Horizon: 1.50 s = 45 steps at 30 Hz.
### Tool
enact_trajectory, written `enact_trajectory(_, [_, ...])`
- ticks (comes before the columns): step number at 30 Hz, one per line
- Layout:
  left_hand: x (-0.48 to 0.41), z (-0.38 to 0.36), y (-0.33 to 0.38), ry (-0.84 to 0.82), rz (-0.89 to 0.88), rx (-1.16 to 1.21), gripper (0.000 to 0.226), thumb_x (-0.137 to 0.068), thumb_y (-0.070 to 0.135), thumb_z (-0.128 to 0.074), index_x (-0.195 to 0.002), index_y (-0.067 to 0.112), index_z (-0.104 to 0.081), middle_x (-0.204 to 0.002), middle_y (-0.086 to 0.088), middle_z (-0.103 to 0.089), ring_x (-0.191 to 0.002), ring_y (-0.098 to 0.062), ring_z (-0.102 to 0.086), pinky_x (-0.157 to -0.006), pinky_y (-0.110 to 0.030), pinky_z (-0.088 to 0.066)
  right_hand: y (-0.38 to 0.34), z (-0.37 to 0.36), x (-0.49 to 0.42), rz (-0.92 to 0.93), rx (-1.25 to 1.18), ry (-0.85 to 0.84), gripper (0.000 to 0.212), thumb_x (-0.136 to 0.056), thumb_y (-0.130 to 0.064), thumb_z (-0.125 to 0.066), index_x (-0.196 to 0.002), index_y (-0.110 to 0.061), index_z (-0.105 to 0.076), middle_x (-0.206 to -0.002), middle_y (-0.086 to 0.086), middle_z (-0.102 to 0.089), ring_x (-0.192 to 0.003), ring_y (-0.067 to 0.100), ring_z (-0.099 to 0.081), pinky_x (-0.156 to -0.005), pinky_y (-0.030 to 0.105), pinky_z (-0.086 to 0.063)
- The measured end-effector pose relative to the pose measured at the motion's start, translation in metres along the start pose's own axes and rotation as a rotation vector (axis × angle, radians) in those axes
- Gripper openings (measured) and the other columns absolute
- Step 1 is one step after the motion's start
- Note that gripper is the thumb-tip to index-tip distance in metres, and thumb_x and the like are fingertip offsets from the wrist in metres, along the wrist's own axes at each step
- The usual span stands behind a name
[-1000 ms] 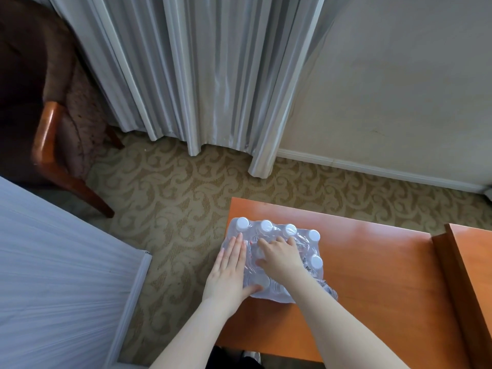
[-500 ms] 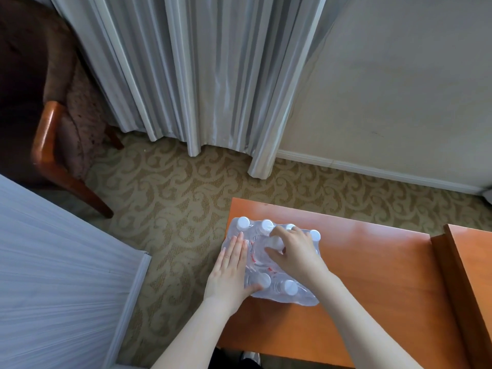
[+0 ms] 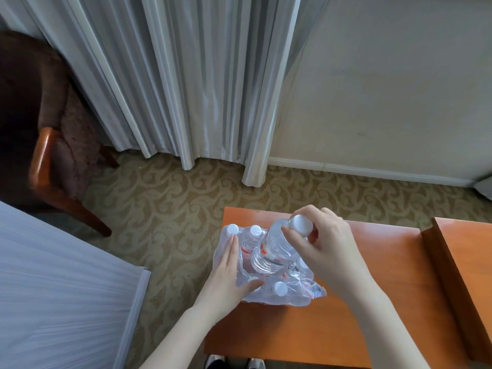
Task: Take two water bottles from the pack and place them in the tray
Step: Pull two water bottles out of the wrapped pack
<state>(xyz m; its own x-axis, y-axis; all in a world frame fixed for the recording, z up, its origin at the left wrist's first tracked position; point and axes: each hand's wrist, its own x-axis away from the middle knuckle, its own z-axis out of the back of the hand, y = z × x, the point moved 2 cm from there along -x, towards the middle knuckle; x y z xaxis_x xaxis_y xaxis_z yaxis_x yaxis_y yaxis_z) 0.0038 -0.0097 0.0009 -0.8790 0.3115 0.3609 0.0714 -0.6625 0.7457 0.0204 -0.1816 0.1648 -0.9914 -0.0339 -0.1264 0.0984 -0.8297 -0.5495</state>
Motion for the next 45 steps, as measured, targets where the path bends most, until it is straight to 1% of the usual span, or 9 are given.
enact_trajectory(6, [0.015,0.035,0.083,0.142,-0.192,0.327,0.098,-0.066,0.058,-0.072,-0.148,0.045,-0.018,-0.142,0.035,-0.030,-0.134,0.015,-0.026,-0.103,-0.010,-0.028,-0.015,-0.004,0.006,0.075,0.029,-0.066,0.019,-0.081,-0.033,-0.062,-0.078,-0.020,-0.048,-0.059,-0.016,-0.036,-0.070,0.013,-0.040,-0.069,0.021,-0.027])
enact_trajectory(9, [0.016,0.049,0.105,0.150,-0.276,0.334,0.076,-0.075,0.026,-0.070,-0.142,0.041,-0.037,-0.139,0.023,-0.047,-0.128,0.006,-0.043,-0.102,-0.020,-0.043,-0.025,-0.006,0.009,0.066,-0.049,-0.087,0.022,-0.075,-0.040,-0.054,-0.081,-0.028,-0.036,-0.069,-0.016,-0.043,-0.076,0.012,-0.043,-0.072,0.020,-0.032])
enact_trajectory(11, [0.018,0.052,0.111,0.185,-0.312,0.338,0.043,-0.075,0.026,-0.062,-0.110,0.049,-0.056,-0.110,0.019,-0.061,-0.107,-0.002,-0.058,-0.091,-0.033,-0.053,-0.029,-0.007,0.011,0.055,-0.085,-0.089,0.024,-0.071,-0.045,-0.048,-0.079,-0.029,-0.032,-0.073,-0.012,-0.046,-0.077,0.016,-0.045,-0.071,0.024,-0.037])
enact_trajectory(15, [0.018,0.055,0.107,0.293,-0.298,0.288,0.025,-0.074,0.031,-0.058,-0.072,0.055,-0.051,-0.075,0.019,-0.055,-0.075,-0.015,-0.058,-0.069,-0.047,-0.054,-0.038,-0.009,0.009,0.111,-0.103,-0.102,0.027,-0.077,-0.036,-0.060,-0.083,-0.023,-0.037,-0.069,-0.011,-0.044,-0.068,0.006,-0.040,-0.071,0.023,-0.031])
enact_trajectory(19, [0.019,0.063,0.098,0.319,-0.284,0.354,0.012,-0.077,0.036,-0.064,-0.078,0.048,-0.060,-0.083,0.024,-0.063,-0.075,0.003,-0.059,-0.067,-0.013,-0.049,-0.030,-0.011,0.002,-0.001,-0.399,-0.164,0.031,-0.075,-0.048,-0.064,-0.088,-0.024,-0.051,-0.061,-0.010,-0.046,-0.061,0.005,-0.044,-0.062,0.020,-0.038])
enact_trajectory(22, [0.023,0.073,0.089,0.375,-0.262,0.466,0.018,-0.075,0.041,-0.064,-0.085,0.027,-0.066,-0.085,0.011,-0.069,-0.078,-0.001,-0.064,-0.070,-0.010,-0.047,0.004,-0.018,-0.003,-0.126,-0.500,0.036,0.020,-0.080,-0.052,-0.057,-0.084,-0.032,-0.057,-0.063,-0.010,-0.054,-0.060,0.004,-0.047,-0.058,0.015,-0.039])
enact_trajectory(25, [0.028,0.083,0.085,0.400,-0.232,0.488,0.016,-0.076,0.034,-0.068,-0.084,0.020,-0.068,-0.086,0.006,-0.069,-0.080,-0.006,-0.065,-0.072,-0.013,-0.050,0.051,-0.047,-0.004,-0.214,-0.287,0.054,0.019,-0.086,-0.042,-0.060,-0.088,-0.023,-0.060,-0.075,-0.008,-0.062,-0.077,0.011,-0.054,-0.068,0.024,-0.043])
enact_trajectory(32, [0.036,0.097,0.078,0.458,-0.234,0.500,0.026,-0.074,0.042,-0.063,-0.087,0.020,-0.069,-0.089,0.010,-0.070,-0.086,-0.005,-0.066,-0.074,-0.010,-0.049,0.124,-0.140,0.010,-0.033,0.547,-0.523,0.050,-0.084,-0.052,-0.054,-0.118,-0.016,-0.050,-0.115,-0.001,-0.064,-0.115,0.025,-0.047,-0.093,0.037,-0.033])
enact_trajectory(45, [0.032,0.096,0.076,0.478,-0.217,0.516,0.029,-0.072,0.043,-0.062,-0.087,0.019,-0.069,-0.089,0.012,-0.071,-0.086,-0.003,-0.066,-0.074,-0.008,-0.049,0.128,-0.170,0.014,-0.268,0.423,-0.298,0.037,-0.072,-0.044,-0.069,-0.073,-0.022,-0.040,-0.076,-0.008,-0.063,-0.103,0.020,-0.044,-0.074,0.034,-0.015])
